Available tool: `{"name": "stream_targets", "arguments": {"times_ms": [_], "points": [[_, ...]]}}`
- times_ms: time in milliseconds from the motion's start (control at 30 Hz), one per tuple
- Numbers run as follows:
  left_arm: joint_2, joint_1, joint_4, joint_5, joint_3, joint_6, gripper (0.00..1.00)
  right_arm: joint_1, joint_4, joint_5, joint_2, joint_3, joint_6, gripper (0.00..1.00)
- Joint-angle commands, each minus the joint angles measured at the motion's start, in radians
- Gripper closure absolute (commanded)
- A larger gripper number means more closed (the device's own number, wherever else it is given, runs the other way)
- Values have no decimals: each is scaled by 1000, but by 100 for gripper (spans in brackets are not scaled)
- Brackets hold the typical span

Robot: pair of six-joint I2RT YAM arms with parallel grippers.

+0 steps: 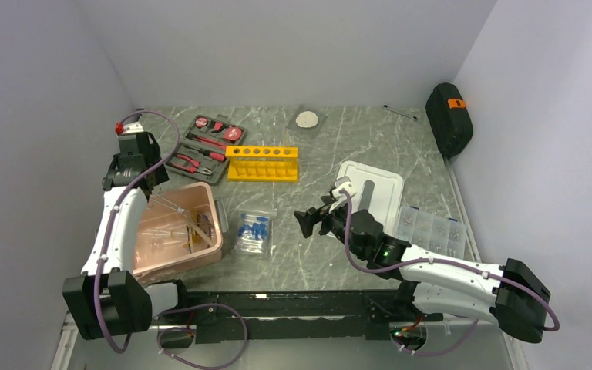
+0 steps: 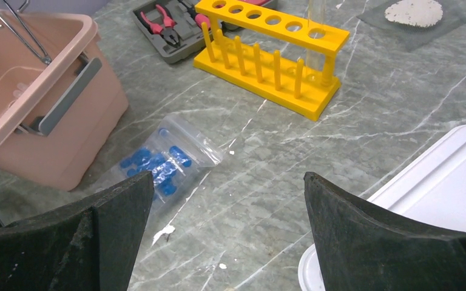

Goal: Organize the chemistry lab equipment

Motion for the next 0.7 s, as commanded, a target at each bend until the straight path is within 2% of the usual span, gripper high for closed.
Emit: {"name": "stream_targets", "arguments": {"times_ms": [0,267,400,667], "points": [[14,15,20,4,2,-6,44,-3,56,-4,-24,-8,16,5],[17,24,-6,-58,-33,-24,52,-4,65,-6,-31,-18,17,5],[-22,23,-13,-104,-57,-35,59,-4,67,-3,-46,-27,15,5],[-130,23,-43,-136,-127,-66,63,-4,64,6,-91,-48,13,5]]}}
